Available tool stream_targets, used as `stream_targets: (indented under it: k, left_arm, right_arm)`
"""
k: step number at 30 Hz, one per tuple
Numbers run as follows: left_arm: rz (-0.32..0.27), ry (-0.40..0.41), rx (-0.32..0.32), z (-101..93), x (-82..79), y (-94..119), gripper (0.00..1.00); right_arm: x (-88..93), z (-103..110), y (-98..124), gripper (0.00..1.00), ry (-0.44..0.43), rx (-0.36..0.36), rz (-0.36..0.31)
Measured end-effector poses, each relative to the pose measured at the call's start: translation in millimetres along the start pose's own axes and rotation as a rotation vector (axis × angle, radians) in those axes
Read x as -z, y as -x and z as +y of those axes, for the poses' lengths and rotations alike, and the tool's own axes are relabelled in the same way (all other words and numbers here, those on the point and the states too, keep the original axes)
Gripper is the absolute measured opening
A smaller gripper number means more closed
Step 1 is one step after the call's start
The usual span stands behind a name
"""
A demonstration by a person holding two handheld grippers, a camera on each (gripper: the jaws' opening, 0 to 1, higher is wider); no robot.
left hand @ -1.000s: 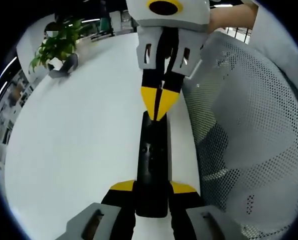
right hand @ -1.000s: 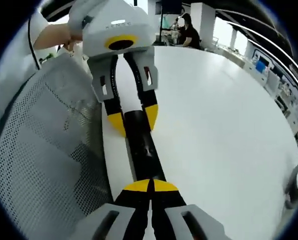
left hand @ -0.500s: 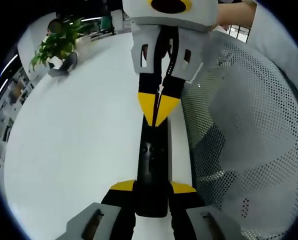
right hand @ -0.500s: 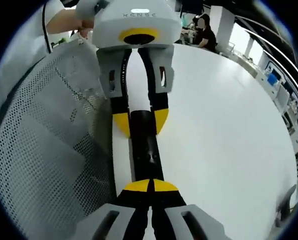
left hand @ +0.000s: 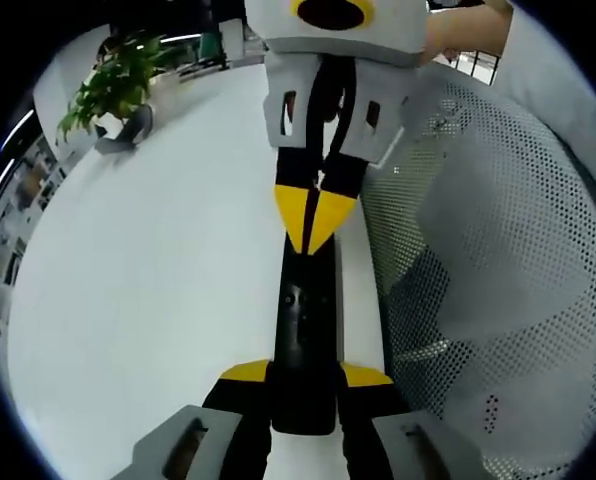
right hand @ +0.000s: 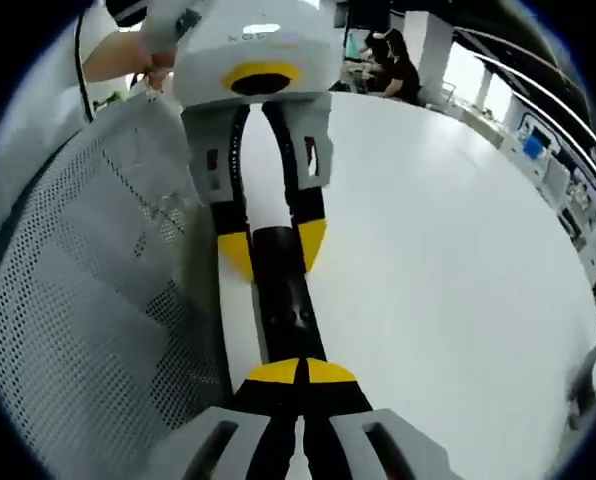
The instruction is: Press the specified remote control buttons in sequence, fully releasing each button before pressing the next.
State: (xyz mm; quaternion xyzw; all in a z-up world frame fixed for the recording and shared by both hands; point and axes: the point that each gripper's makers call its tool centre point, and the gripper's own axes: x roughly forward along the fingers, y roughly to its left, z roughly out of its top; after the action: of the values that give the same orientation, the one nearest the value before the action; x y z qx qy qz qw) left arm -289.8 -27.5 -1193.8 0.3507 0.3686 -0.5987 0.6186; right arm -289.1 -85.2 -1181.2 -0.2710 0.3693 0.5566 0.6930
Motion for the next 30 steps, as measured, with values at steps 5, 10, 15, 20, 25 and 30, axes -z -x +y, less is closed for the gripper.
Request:
stream_targets:
  k: [5, 10, 15, 20, 25, 30]
  left_arm:
    - [-0.003, 0.004, 0.005, 0.3, 0.0, 0.1, 0.24]
    - [-0.001, 0.0, 0.002, 0.0, 0.0, -0.3, 0.24]
    - [-0.005, 0.003, 0.002, 0.3, -0.2, -0.2, 0.24]
    - [-0.014, 0.0, 0.001, 0.6, 0.1, -0.2, 0.24]
    - [-0.035, -0.002, 0.001, 1.2, 0.9, -0.9, 0.24]
    - [-0.063, -0.002, 0.001, 1.5, 1.4, -1.0, 0.24]
  right_arm:
    - [4.5, 1.0, 3.5, 0.02, 0.048, 0.014, 0.01]
    - [-2.0, 3.7, -0.8, 0.05, 0.061, -0.009, -0.007]
    - [-0.8, 3.8, -1.7, 0.06, 0.082, -0.012, 0.012]
    - [-0.6, 5.1, -2.9, 0.06, 0.138, -0.021, 0.048]
    - [0.3, 4.8, -4.2, 0.06, 0.162, -0.047, 0.173]
    - [0.6, 4.5, -5.8, 0.06, 0.177, -0.037, 0.187]
